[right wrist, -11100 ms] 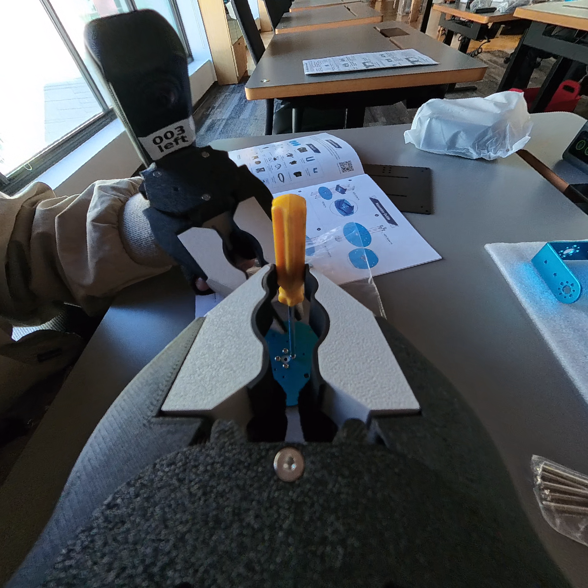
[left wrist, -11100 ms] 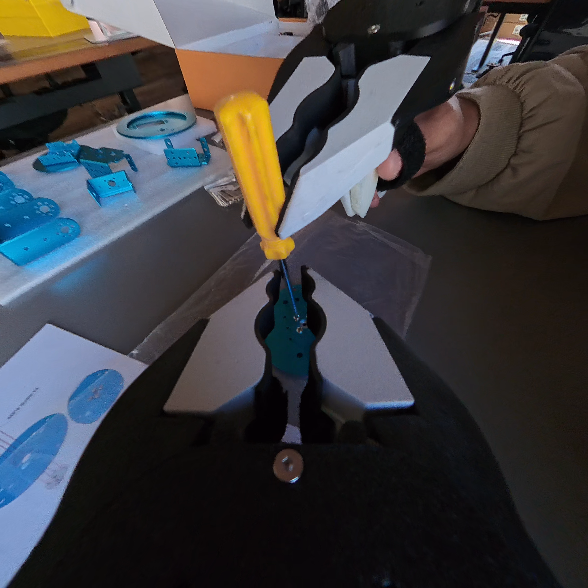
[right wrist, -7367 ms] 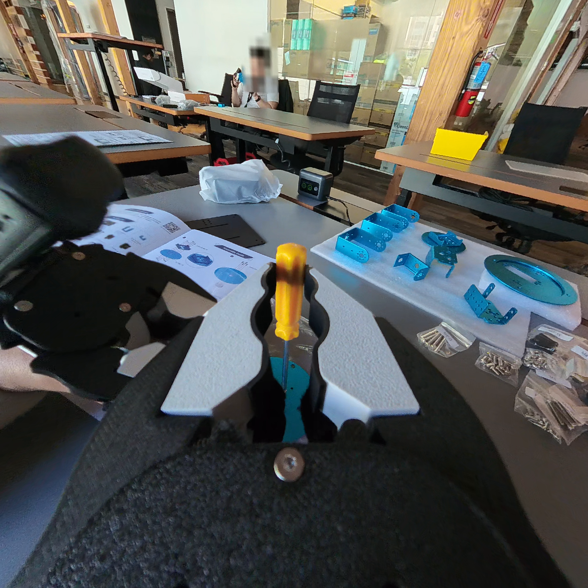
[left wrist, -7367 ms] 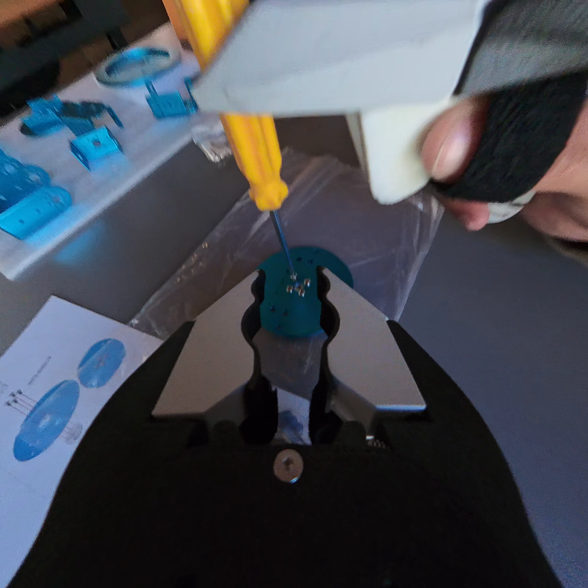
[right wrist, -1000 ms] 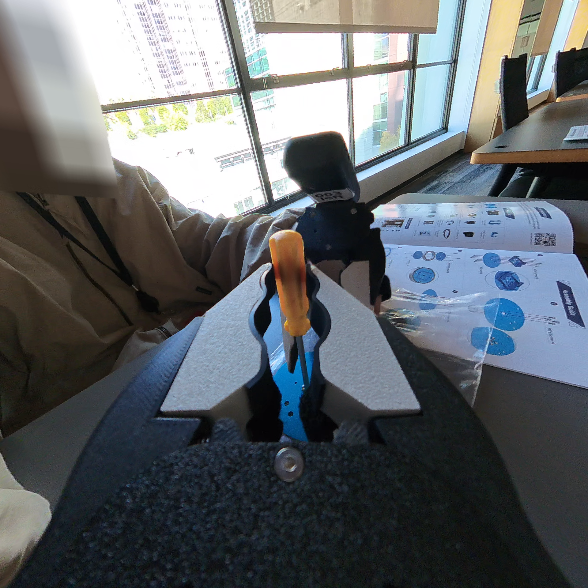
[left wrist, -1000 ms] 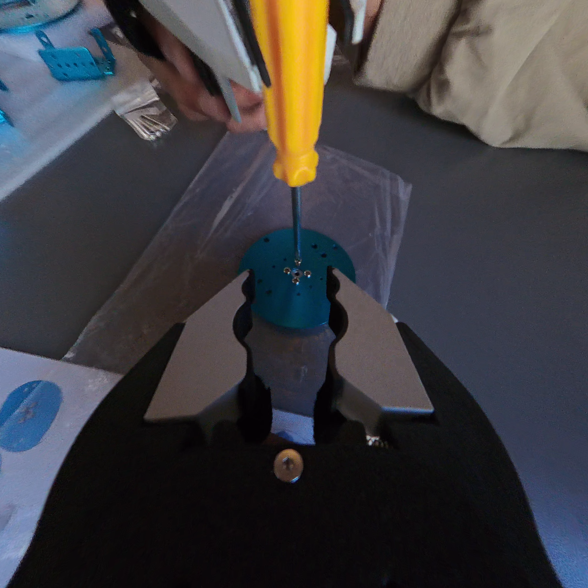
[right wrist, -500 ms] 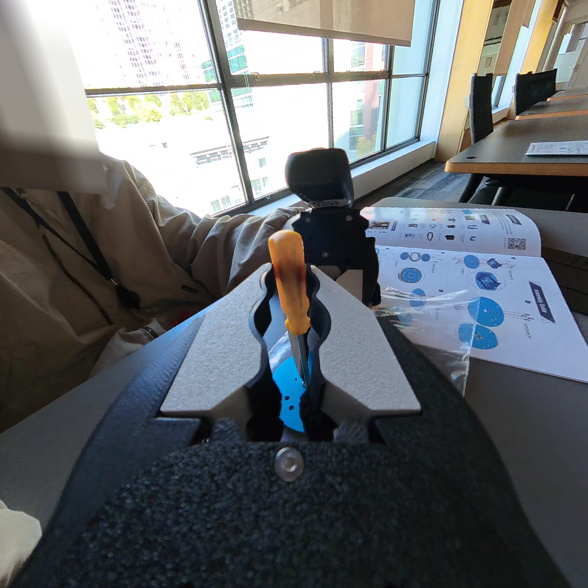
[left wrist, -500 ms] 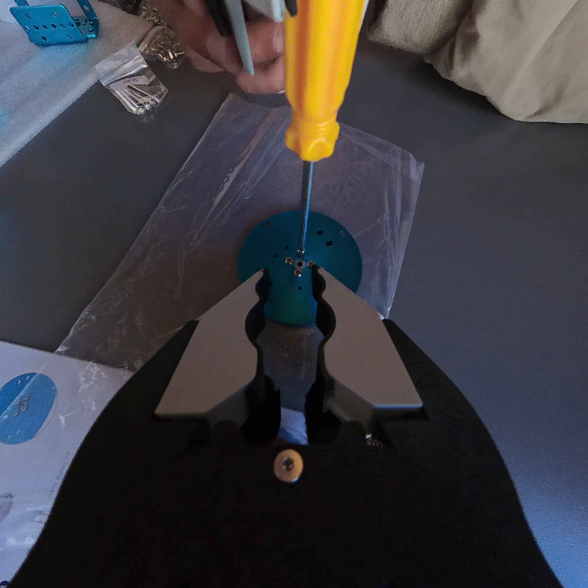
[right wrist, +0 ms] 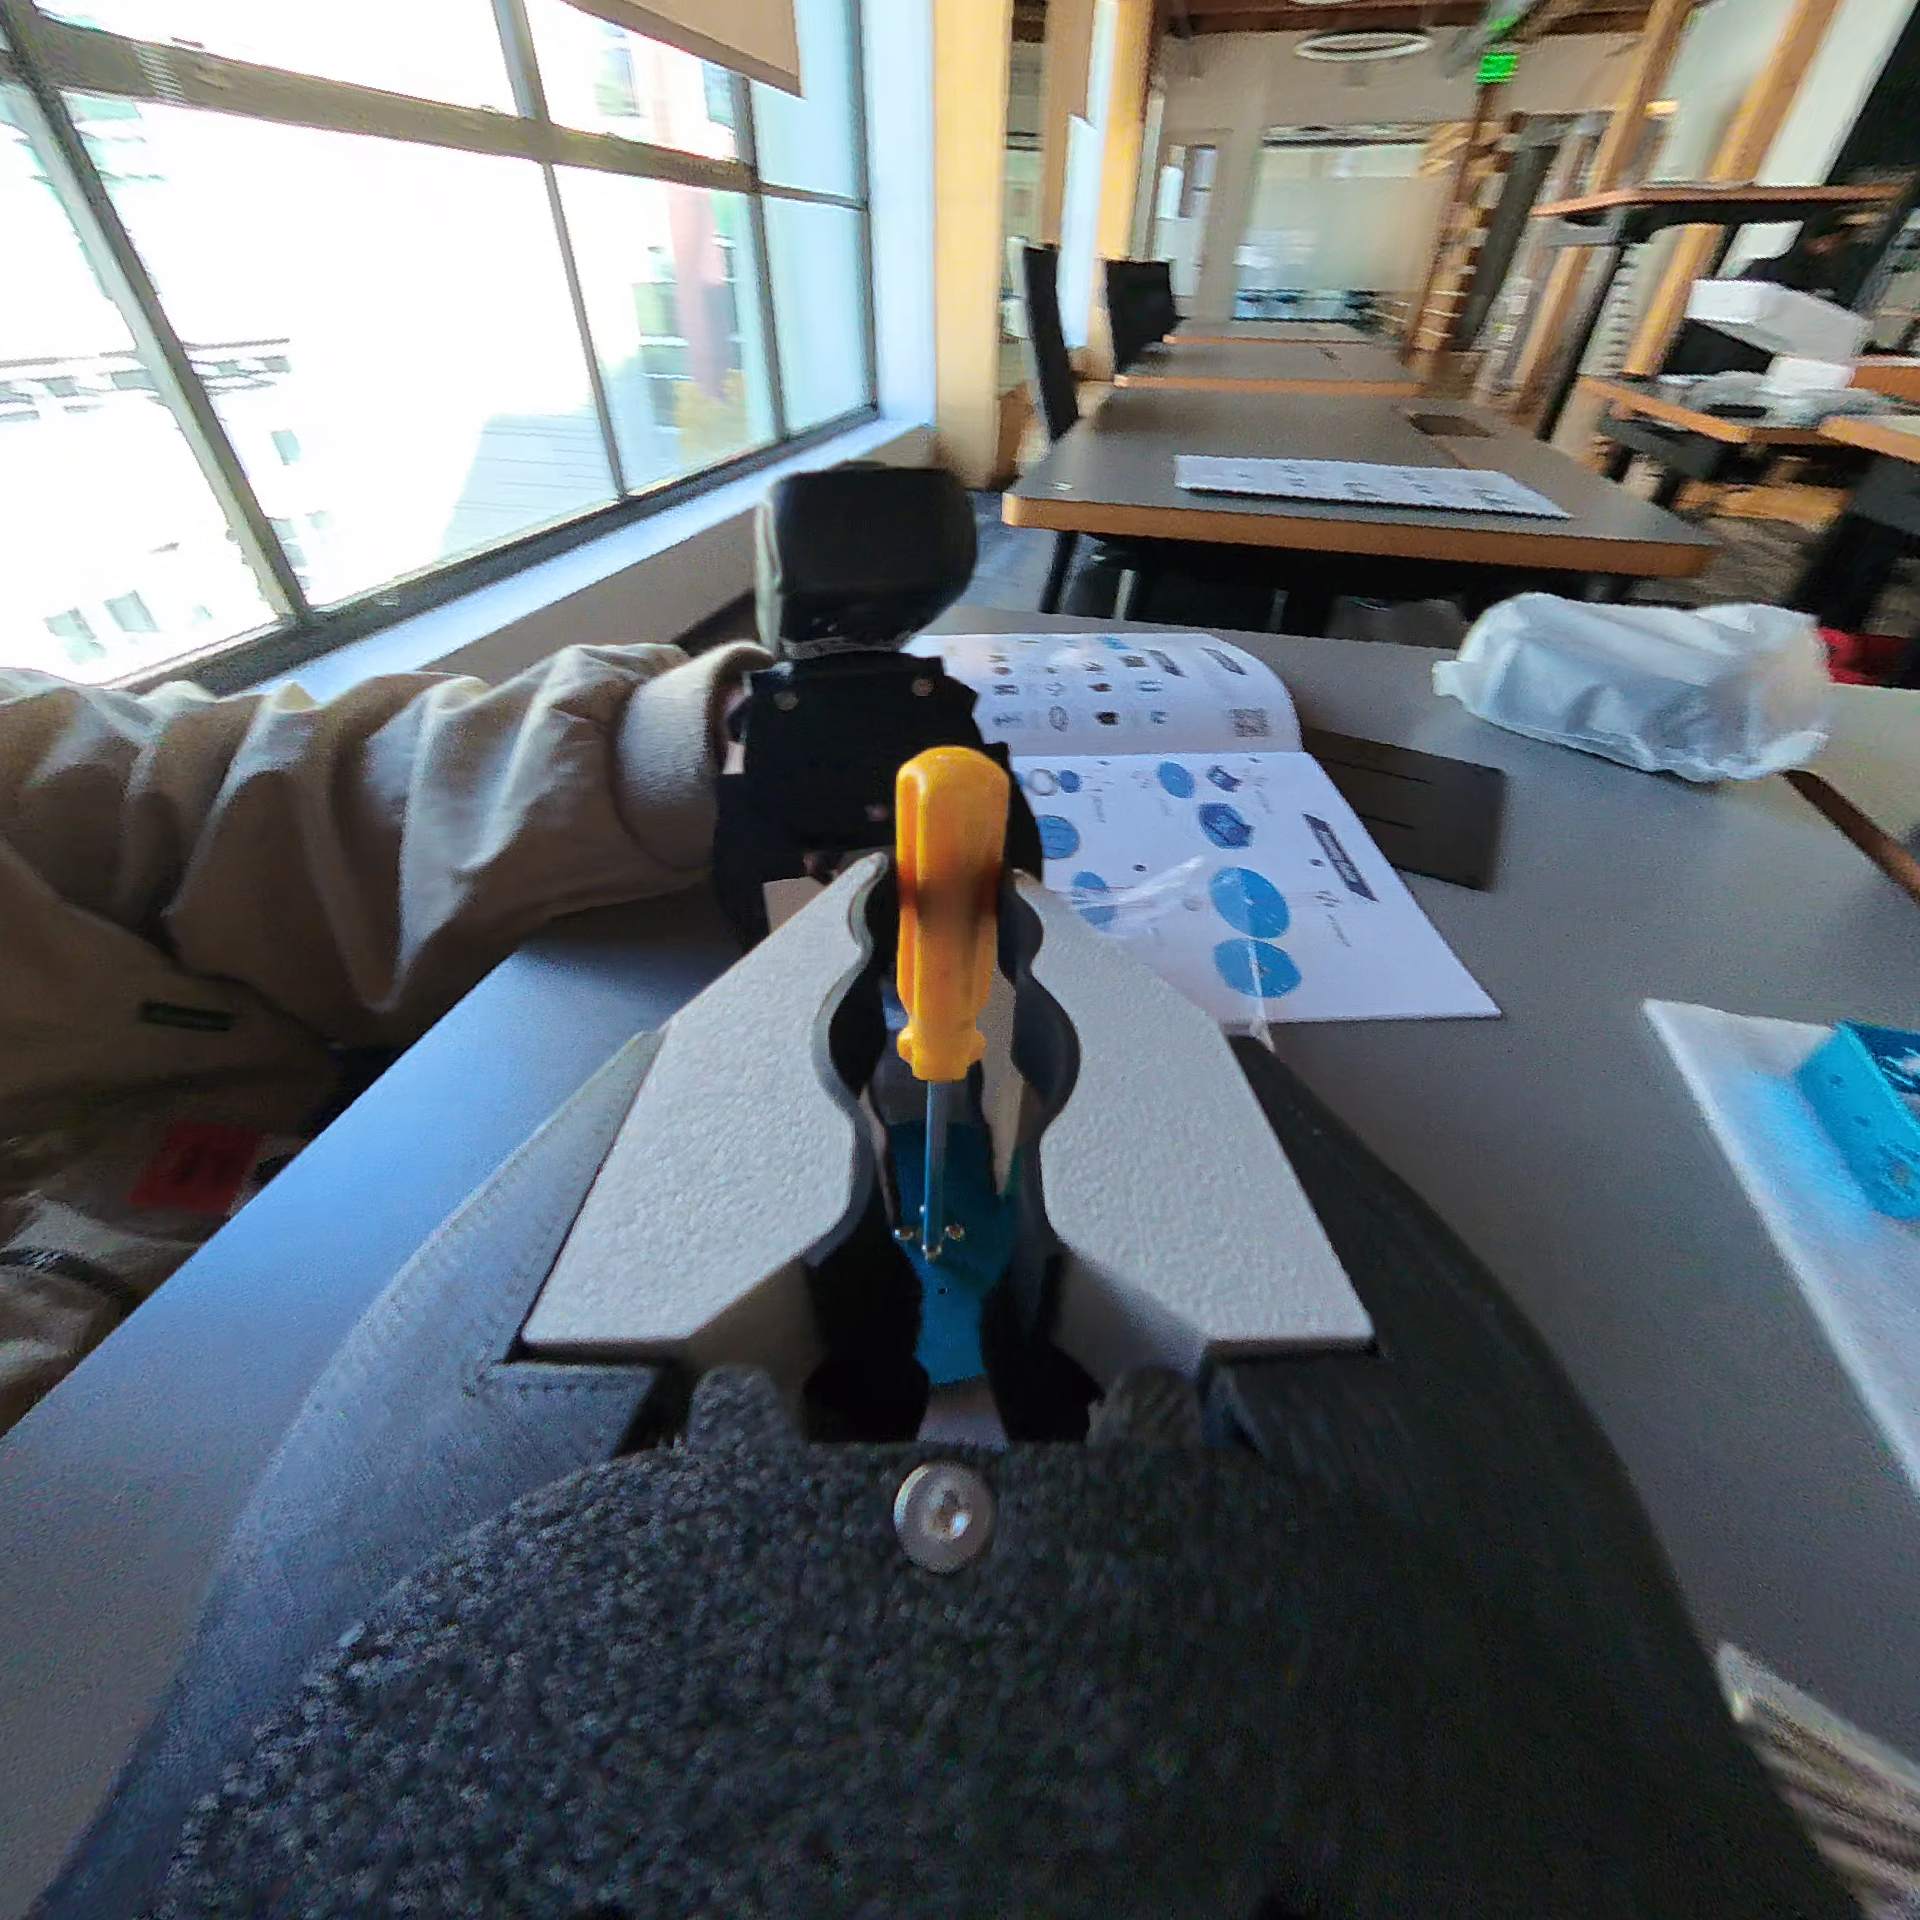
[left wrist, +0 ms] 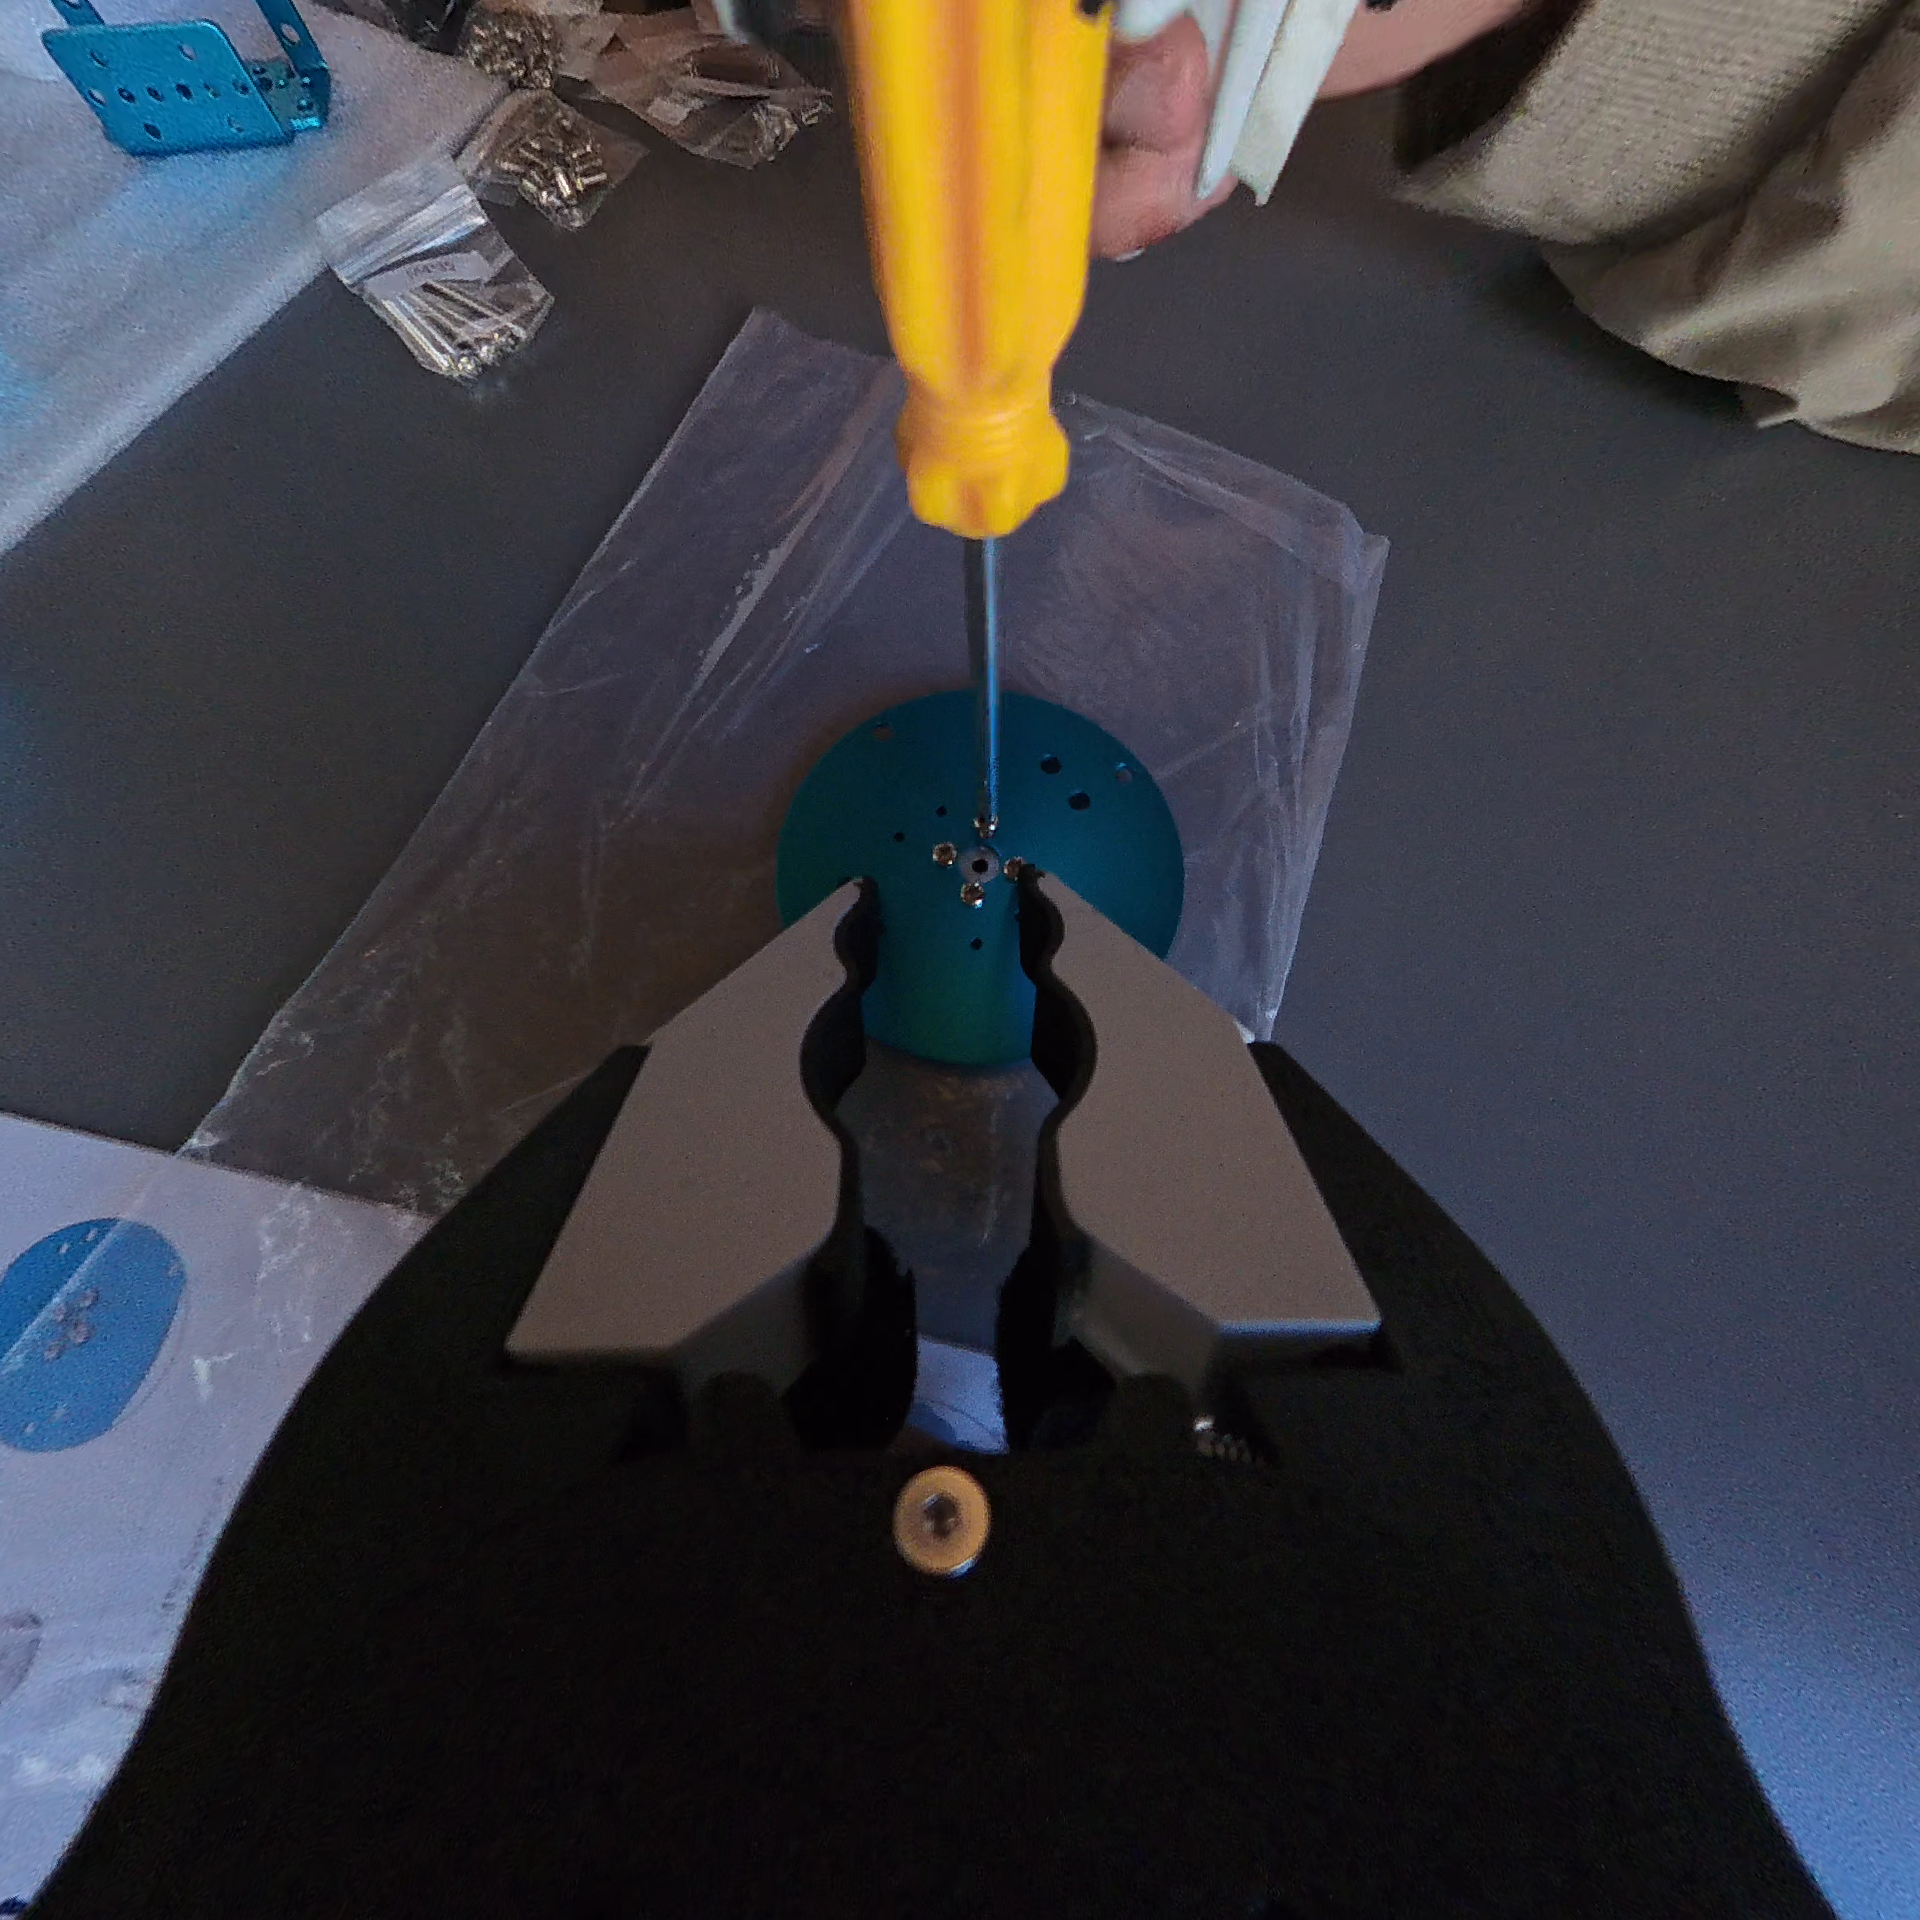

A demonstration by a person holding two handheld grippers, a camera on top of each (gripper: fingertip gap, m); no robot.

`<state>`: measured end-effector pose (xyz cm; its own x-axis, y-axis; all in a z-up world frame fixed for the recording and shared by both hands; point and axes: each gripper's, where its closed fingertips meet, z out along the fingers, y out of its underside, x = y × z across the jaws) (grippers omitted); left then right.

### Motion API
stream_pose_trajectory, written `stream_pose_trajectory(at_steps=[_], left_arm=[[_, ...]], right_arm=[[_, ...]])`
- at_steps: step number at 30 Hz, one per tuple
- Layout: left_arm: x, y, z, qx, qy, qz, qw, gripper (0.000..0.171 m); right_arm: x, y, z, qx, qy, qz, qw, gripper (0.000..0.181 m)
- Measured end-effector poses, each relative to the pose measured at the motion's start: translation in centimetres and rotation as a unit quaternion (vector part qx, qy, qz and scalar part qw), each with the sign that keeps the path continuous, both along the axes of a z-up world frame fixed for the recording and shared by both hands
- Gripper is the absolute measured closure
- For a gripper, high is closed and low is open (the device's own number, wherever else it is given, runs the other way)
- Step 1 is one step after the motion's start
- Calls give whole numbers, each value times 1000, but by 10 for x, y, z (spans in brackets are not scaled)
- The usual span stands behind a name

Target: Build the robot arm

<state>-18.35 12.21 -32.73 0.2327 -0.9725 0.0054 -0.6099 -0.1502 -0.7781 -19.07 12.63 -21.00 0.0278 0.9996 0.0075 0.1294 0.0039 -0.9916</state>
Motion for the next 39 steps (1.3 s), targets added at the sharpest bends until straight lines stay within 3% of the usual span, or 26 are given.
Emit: stream_pose_trajectory(at_steps=[6,12,21,23,29,36,39], left_arm=[[0,0,0,1,0,1,1000,144],[1,0,0,0,0,2,1000,145],[1,0,0,-2,0,0,1000,149],[1,-1,-1,-4,0,0,1000,150],[1,-1,-1,-5,0,-2,1000,152],[2,-2,0,10,3,-6,1000,154],[6,0,7,39,-5,-2,999,140]], right_arm=[[1,3,0,16,17,-113,993,163],[4,9,0,51,-4,-241,969,164],[15,15,-1,82,-10,-422,903,163],[26,18,-2,82,-20,-482,872,163],[20,9,0,122,-32,-518,846,163],[23,8,0,105,-21,-518,849,163],[21,9,-1,101,-19,-511,853,163]])
